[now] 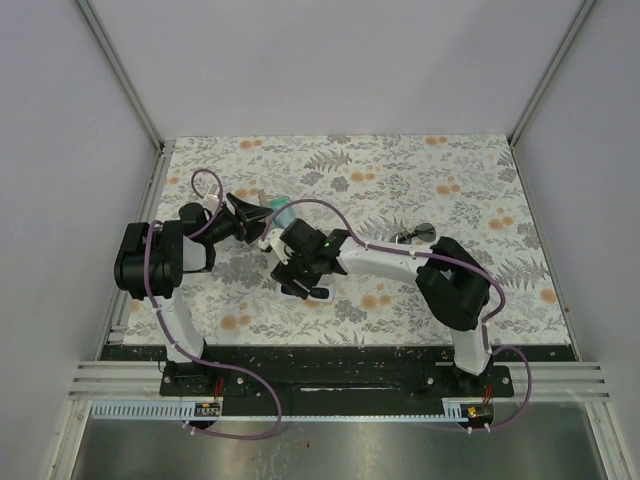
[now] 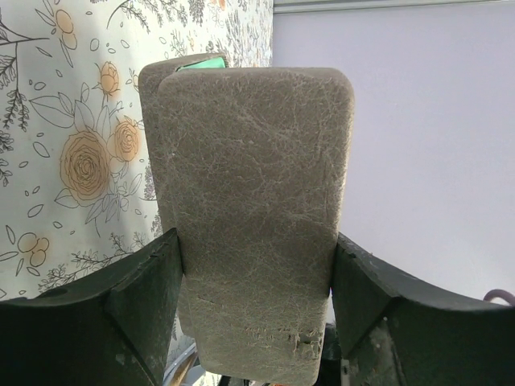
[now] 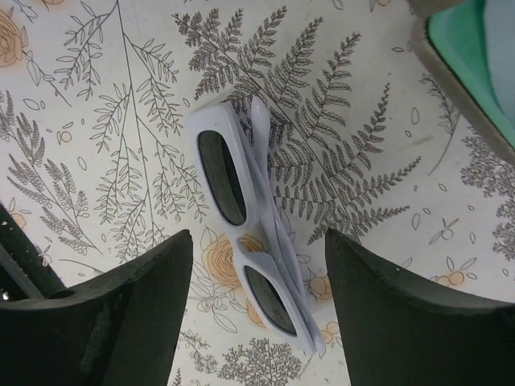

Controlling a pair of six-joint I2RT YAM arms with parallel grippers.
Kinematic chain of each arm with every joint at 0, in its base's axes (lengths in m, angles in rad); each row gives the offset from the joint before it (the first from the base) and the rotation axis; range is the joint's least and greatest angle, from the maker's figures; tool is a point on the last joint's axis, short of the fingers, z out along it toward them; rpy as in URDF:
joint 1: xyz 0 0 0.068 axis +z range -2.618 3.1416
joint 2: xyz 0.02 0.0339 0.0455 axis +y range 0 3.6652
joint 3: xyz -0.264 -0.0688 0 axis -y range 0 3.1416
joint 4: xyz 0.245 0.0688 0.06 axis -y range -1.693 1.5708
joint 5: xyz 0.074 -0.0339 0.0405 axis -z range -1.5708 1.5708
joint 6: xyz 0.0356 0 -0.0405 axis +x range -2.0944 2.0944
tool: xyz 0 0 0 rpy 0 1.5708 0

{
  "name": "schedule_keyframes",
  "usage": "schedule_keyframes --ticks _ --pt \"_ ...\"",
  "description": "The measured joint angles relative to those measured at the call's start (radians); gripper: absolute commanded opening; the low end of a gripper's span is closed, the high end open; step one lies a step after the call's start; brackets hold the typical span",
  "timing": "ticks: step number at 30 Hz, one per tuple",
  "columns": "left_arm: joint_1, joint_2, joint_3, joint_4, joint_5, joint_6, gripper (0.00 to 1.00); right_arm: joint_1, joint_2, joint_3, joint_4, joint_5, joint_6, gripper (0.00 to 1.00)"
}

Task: Organize the sunglasses
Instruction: Pick up the sunglasses from the center of the board.

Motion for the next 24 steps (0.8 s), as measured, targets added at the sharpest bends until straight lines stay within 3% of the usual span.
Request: schedule_keyframes --ticks 4,10,19,24 --pt "0.003 0.000 0.000 0.000 0.001 0.000 0.39 0.018 0.051 0.011 -0.018 0.009 -0.036 0.63" --pt "0.002 0.000 0.000 0.000 0.001 0.000 0.39 0.041 0.076 -0.021 -0.006 0.051 -0.053 0.24" --pt "-0.035 -0.013 0.000 -0.047 0.000 0.041 0.39 0.021 -0.211 -0.316 0.089 0.007 0.109 0.22" --pt "-0.106 -0.040 -0.008 -0.090 0.000 0.088 0.39 -0.128 -0.468 -0.443 0.196 -0.100 0.282 0.28"
